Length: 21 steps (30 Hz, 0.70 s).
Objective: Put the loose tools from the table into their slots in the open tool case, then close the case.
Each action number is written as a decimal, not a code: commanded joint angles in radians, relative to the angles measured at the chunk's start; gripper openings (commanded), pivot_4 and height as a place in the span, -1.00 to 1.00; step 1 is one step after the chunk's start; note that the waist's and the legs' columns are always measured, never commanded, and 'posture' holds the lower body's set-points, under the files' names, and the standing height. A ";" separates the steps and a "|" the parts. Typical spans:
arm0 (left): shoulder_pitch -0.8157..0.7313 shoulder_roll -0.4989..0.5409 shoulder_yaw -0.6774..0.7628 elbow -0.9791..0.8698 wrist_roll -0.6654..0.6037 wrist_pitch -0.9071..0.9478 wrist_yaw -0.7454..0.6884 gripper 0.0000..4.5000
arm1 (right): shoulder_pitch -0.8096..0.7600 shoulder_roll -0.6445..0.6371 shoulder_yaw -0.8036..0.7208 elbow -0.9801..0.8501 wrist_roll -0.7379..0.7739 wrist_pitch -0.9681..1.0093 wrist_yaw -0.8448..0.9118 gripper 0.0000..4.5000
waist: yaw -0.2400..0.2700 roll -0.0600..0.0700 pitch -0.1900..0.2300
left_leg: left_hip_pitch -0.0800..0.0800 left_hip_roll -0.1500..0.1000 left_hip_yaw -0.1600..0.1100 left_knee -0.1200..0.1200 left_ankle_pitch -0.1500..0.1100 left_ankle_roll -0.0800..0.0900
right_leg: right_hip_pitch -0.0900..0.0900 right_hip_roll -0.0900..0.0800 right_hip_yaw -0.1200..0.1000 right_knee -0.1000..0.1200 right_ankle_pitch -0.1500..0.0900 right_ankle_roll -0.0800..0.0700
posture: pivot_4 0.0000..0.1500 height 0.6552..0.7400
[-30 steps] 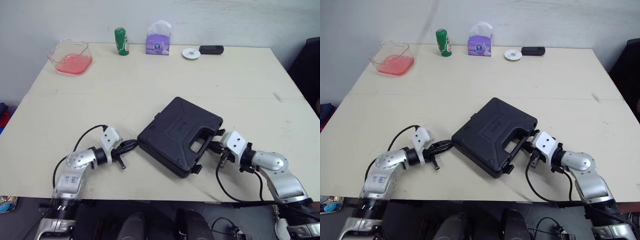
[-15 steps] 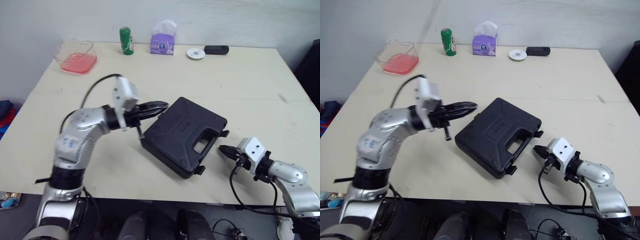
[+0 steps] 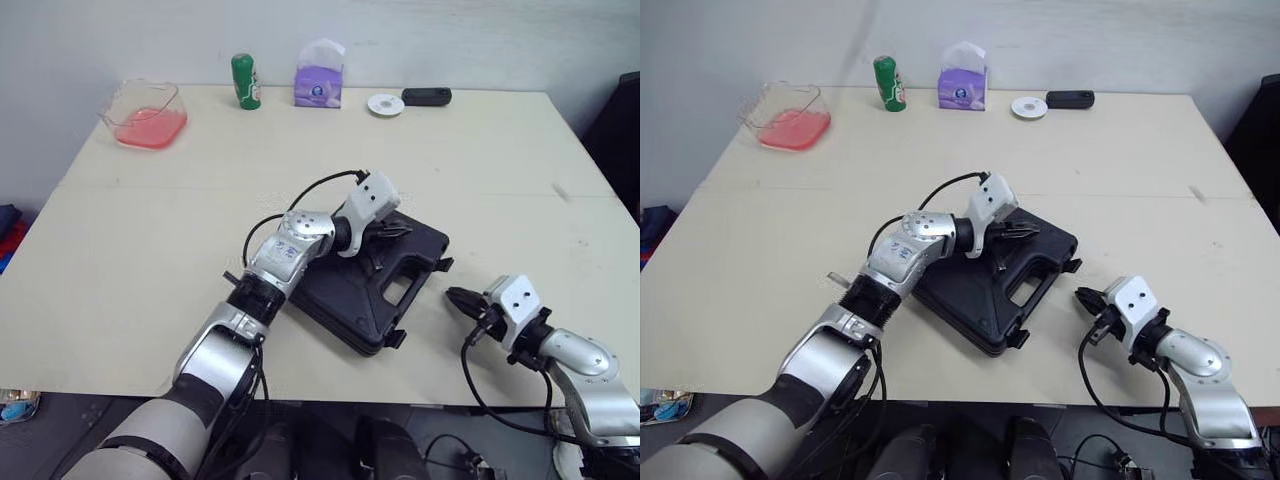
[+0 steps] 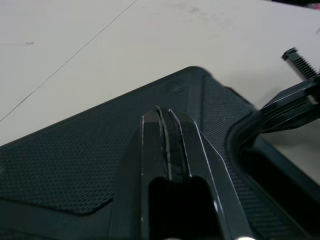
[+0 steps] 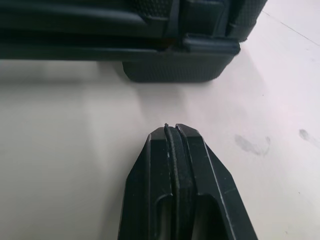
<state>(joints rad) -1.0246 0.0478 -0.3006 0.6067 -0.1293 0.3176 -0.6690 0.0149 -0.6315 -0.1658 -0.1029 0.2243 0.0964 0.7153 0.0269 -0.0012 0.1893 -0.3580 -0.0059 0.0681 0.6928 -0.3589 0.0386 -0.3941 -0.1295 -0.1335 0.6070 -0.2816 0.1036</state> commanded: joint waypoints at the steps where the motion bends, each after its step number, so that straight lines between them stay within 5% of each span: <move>1: -0.048 -0.060 0.010 0.119 0.028 -0.077 -0.007 -0.99 | -0.015 0.004 -0.030 -0.052 0.025 0.019 -0.020 -1.00 | 0.004 0.000 0.000 | -0.001 0.000 -0.001 0.000 0.000 0.000 | 0.000 0.000 0.000 -0.001 0.000 0.000 | 1.00 1.00; 10: -0.068 -0.128 -0.021 0.382 0.131 -0.226 -0.050 -0.99 | -0.059 0.015 -0.008 -0.063 0.012 0.076 -0.048 -1.00 | 0.017 0.000 0.000 | 0.001 -0.001 -0.002 0.001 0.000 0.001 | 0.003 -0.001 -0.001 -0.002 0.000 0.001 | 1.00 1.00; 21: -0.023 -0.147 -0.076 0.456 0.247 -0.207 -0.091 -0.99 | -0.084 0.014 -0.001 -0.068 0.004 0.069 -0.052 -1.00 | 0.023 0.000 -0.009 | 0.005 0.000 -0.004 0.000 -0.002 0.002 | 0.009 -0.001 -0.001 -0.007 0.000 0.001 | 1.00 1.00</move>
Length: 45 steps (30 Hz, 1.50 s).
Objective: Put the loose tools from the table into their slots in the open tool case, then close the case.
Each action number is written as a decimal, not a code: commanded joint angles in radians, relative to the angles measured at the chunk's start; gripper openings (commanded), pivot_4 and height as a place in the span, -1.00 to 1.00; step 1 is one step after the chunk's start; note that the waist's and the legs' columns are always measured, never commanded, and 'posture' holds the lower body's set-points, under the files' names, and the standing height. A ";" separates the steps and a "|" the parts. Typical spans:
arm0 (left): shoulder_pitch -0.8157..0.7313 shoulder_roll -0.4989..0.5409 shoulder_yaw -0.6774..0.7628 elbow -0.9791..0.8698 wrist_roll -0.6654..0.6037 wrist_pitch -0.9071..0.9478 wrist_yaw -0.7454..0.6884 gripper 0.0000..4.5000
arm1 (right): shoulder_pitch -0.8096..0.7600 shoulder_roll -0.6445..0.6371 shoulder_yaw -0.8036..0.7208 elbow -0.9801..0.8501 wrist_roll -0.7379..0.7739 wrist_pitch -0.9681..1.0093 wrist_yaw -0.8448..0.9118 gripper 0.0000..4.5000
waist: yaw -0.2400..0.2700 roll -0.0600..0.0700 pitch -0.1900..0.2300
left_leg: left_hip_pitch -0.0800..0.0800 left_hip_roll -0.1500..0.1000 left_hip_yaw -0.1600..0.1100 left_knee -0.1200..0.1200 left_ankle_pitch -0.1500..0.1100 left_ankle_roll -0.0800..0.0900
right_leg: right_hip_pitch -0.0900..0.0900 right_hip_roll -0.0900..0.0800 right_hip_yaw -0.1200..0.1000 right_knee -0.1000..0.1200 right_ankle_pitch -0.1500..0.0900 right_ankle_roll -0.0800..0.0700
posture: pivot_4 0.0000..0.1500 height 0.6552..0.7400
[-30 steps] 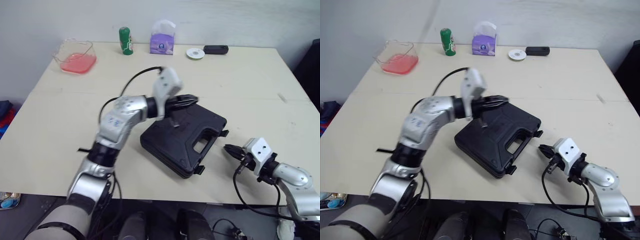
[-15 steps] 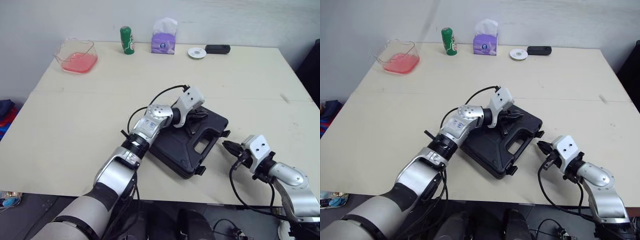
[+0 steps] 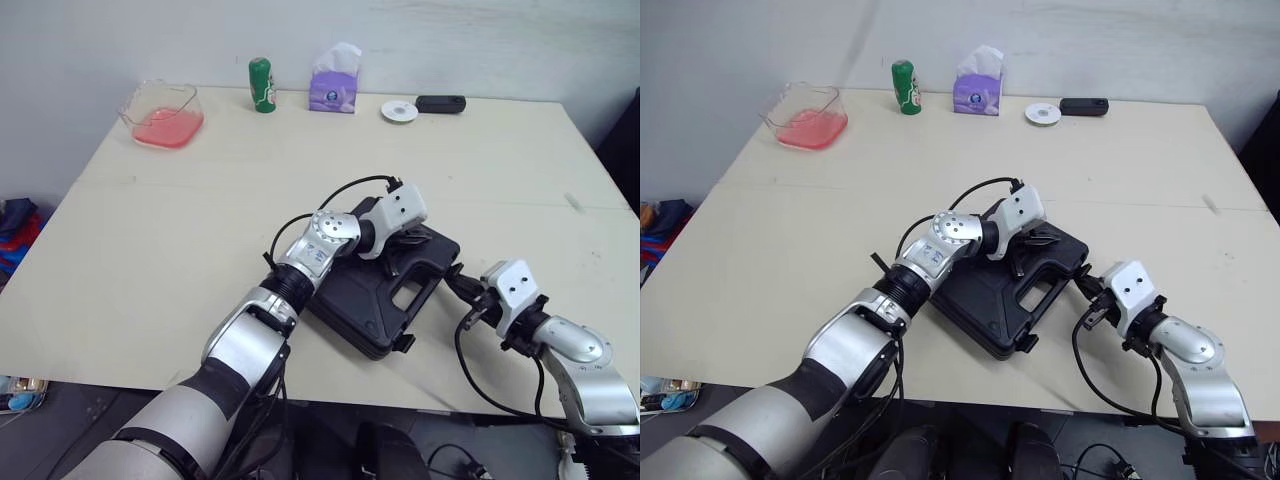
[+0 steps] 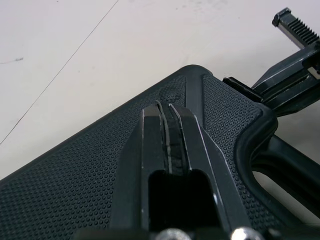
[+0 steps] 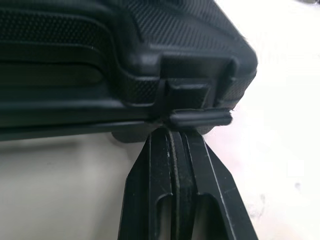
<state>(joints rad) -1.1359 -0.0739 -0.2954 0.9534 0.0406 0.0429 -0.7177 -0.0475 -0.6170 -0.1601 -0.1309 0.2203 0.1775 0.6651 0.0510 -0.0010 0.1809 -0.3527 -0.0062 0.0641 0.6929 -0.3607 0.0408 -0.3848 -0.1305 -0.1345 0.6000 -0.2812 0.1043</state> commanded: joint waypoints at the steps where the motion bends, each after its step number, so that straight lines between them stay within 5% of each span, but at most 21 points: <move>1: 0.100 -0.023 -0.083 0.107 0.082 0.077 -0.050 -0.99 | -0.027 -0.004 -0.006 -0.044 0.008 -0.008 0.000 -1.00 | -0.002 0.000 -0.002 | 0.001 0.000 -0.001 0.000 0.000 0.000 | 0.001 0.000 0.000 -0.002 0.000 0.000 | 1.00 1.00; 45: 0.168 0.014 -0.118 0.072 0.136 0.186 -0.151 -0.99 | -0.306 -0.072 0.109 -0.079 -0.085 0.066 0.135 -1.00 | -0.053 -0.003 -0.016 | 0.018 0.006 -0.001 -0.008 -0.006 -0.005 | 0.015 -0.004 0.003 -0.009 -0.002 -0.003 | 1.00 1.00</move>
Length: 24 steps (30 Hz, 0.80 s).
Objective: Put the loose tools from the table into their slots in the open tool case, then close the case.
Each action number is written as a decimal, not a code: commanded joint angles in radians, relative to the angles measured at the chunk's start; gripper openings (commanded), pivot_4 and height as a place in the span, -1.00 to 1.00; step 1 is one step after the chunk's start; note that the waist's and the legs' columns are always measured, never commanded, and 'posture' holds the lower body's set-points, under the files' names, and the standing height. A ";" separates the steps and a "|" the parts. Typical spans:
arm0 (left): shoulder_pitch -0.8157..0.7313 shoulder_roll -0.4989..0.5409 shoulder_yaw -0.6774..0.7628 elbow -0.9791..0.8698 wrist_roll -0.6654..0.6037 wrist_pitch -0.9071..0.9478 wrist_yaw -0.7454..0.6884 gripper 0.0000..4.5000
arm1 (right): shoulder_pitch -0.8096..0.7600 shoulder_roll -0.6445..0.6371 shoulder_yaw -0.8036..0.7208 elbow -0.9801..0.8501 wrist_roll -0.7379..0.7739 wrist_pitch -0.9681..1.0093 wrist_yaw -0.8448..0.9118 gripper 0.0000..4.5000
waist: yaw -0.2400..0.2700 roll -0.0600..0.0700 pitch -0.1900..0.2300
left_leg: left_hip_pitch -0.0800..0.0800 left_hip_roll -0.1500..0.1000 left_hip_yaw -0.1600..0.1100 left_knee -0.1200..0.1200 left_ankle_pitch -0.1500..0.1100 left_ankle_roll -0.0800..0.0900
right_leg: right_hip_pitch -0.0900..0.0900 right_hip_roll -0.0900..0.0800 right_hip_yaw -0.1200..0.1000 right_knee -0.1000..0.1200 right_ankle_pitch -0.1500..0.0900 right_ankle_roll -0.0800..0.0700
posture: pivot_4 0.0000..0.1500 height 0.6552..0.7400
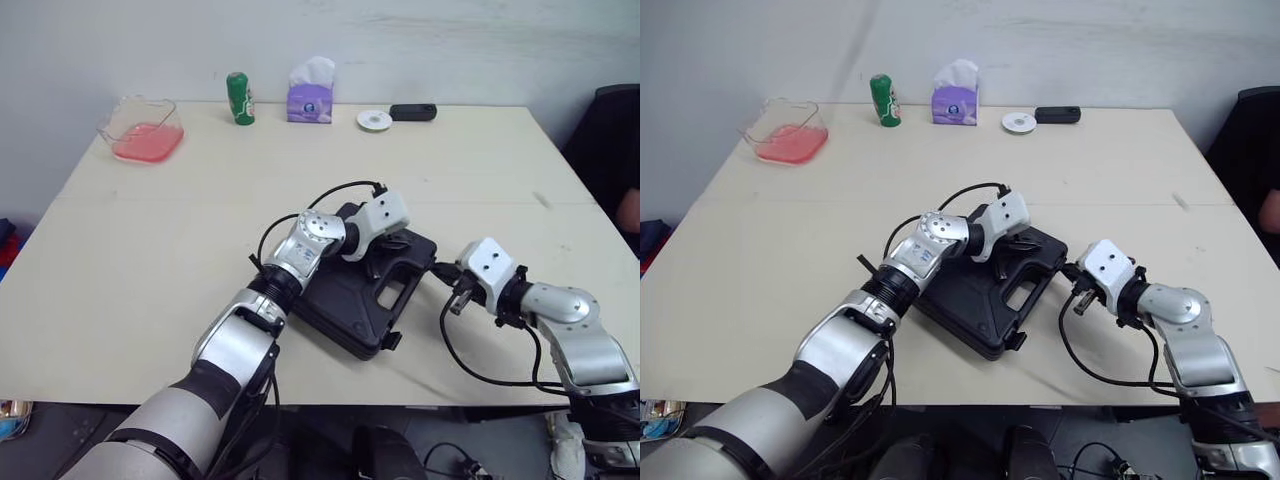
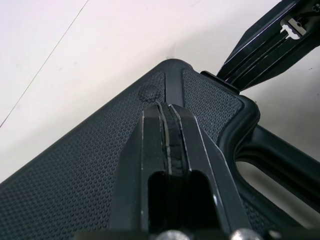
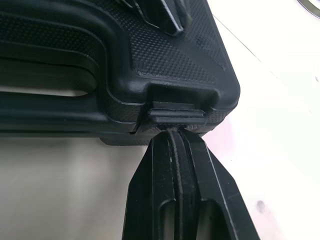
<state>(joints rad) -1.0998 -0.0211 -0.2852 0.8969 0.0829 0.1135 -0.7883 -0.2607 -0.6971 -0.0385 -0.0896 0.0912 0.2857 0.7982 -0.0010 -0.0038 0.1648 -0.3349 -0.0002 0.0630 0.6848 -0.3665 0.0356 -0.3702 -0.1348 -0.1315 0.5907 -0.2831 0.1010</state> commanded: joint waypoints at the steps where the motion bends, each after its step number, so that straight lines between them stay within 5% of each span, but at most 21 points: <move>1: 0.133 -0.039 -0.128 0.128 0.093 0.117 -0.081 -0.99 | -0.094 0.006 -0.014 -0.129 0.045 -0.034 0.004 -1.00 | -0.001 0.000 0.000 | 0.000 0.000 0.000 -0.001 0.000 0.000 | -0.001 0.000 0.000 0.000 0.000 0.000 | 1.00 1.00; 13: 0.148 -0.040 -0.133 0.109 0.095 0.133 -0.089 -0.99 | -0.097 -0.040 -0.015 -0.178 0.034 -0.018 0.041 -1.00 | 0.005 0.003 -0.003 | 0.000 0.001 0.001 -0.002 0.000 -0.002 | -0.001 0.001 0.000 -0.001 -0.001 -0.001 | 1.00 1.00; 18: 0.151 -0.043 -0.133 0.103 0.096 0.136 -0.092 -0.99 | -0.060 -0.040 -0.010 -0.183 0.042 -0.001 0.040 -1.00 | 0.041 -0.006 -0.010 | -0.001 0.002 -0.005 -0.002 -0.001 -0.003 | -0.001 0.002 -0.003 -0.002 -0.002 -0.003 | 1.00 1.00; 24: 0.154 -0.029 -0.132 0.097 0.098 0.133 -0.093 -0.99 | -0.025 -0.092 -0.152 -0.180 0.098 0.026 0.029 -1.00 | 0.040 -0.005 -0.012 | -0.001 0.001 -0.006 -0.002 -0.004 -0.001 | 0.003 0.002 -0.002 -0.009 -0.002 -0.003 | 1.00 1.00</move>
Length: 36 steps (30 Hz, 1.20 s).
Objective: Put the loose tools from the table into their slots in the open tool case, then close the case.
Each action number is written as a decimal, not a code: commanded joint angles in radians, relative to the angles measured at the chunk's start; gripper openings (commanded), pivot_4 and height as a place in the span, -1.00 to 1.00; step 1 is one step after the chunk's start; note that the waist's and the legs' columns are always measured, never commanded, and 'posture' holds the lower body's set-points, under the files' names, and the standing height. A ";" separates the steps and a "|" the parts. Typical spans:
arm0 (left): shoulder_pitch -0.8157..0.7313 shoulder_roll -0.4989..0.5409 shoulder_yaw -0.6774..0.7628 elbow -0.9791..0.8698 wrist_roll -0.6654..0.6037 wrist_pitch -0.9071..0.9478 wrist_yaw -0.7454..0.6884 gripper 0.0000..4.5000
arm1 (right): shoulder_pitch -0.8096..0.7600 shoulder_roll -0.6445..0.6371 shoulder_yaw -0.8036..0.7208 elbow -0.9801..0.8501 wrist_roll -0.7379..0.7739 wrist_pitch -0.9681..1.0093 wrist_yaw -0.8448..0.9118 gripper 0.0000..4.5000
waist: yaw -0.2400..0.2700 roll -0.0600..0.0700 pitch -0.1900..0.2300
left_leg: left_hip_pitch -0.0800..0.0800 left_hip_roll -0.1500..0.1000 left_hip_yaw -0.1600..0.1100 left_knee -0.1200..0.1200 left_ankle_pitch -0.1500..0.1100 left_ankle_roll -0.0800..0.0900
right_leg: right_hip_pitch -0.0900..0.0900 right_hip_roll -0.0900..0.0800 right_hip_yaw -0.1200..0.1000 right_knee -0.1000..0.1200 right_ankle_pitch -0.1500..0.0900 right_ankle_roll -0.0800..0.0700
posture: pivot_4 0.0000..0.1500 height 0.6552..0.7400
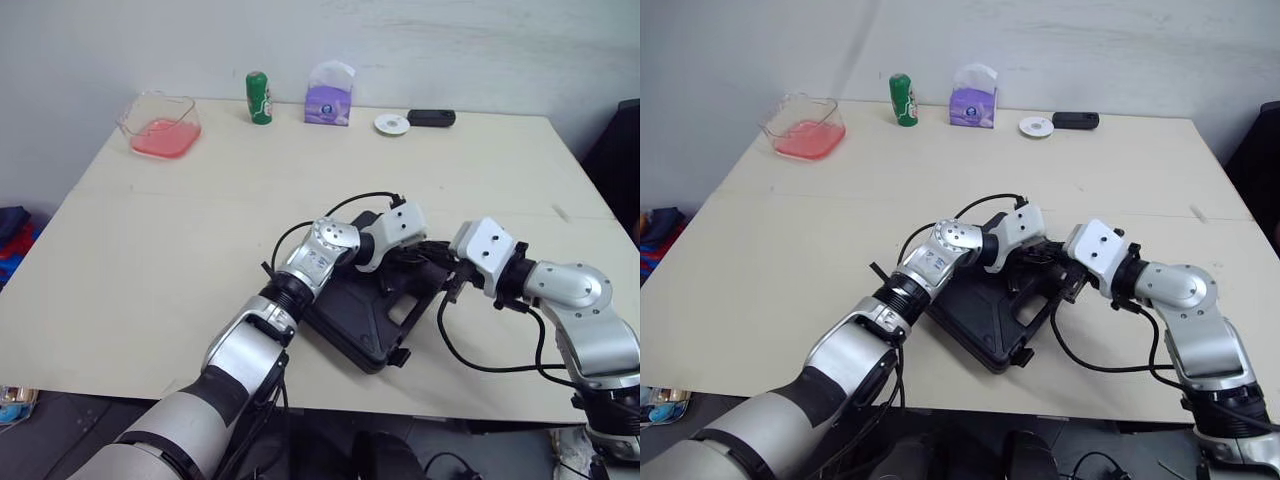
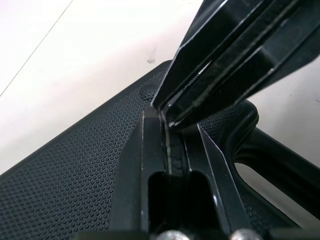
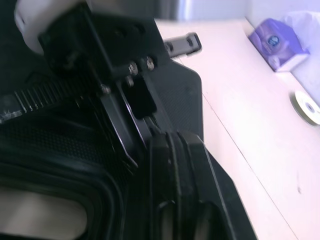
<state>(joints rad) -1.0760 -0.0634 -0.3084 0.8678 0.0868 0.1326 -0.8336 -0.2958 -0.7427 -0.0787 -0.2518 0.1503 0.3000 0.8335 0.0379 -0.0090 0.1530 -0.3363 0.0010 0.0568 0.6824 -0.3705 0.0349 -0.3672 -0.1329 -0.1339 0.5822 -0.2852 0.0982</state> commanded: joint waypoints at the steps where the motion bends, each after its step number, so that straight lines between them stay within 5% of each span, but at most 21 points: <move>1: 0.130 0.014 -0.107 0.125 0.093 0.111 -0.043 -0.99 | 0.030 -0.063 -0.132 -0.016 0.042 0.011 0.005 -1.00 | 0.003 0.000 0.000 | 0.000 0.000 0.000 0.000 0.000 0.000 | 0.000 0.000 0.000 0.000 0.000 0.000 | 1.00 1.00; 9: 0.086 -0.021 -0.027 0.030 0.008 0.059 -0.027 -0.99 | 0.210 0.008 -0.318 -0.016 0.209 0.078 -0.020 -1.00 | 0.011 0.003 0.001 | 0.001 0.002 -0.002 0.000 -0.001 -0.001 | 0.002 0.001 -0.001 -0.003 0.000 0.001 | 1.00 1.00; 15: 0.047 -0.060 -0.007 -0.049 -0.019 0.092 -0.038 -0.99 | 0.352 0.043 -0.309 0.019 0.200 0.044 -0.021 -1.00 | 0.021 0.010 0.003 | -0.010 0.000 -0.002 0.000 0.001 0.000 | -0.008 0.001 -0.001 0.000 0.000 0.001 | 1.00 1.00; 36: 0.079 -0.062 -0.123 0.118 0.111 0.081 0.040 -0.99 | 0.331 0.146 -0.195 0.033 0.162 -0.054 -0.109 -1.00 | 0.019 0.012 0.006 | -0.015 -0.006 -0.004 0.001 0.004 0.007 | -0.008 -0.003 -0.002 -0.006 0.005 0.008 | 1.00 1.00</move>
<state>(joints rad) -1.0786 -0.1376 -0.3402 0.8476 0.1031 0.1422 -0.8001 0.0458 -0.5880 -0.2705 -0.1903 0.3108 0.2782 0.7284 0.0569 0.0033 0.1585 -0.3511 -0.0050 0.0529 0.6833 -0.3660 0.0413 -0.3747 -0.1362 -0.1360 0.5761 -0.2802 0.1067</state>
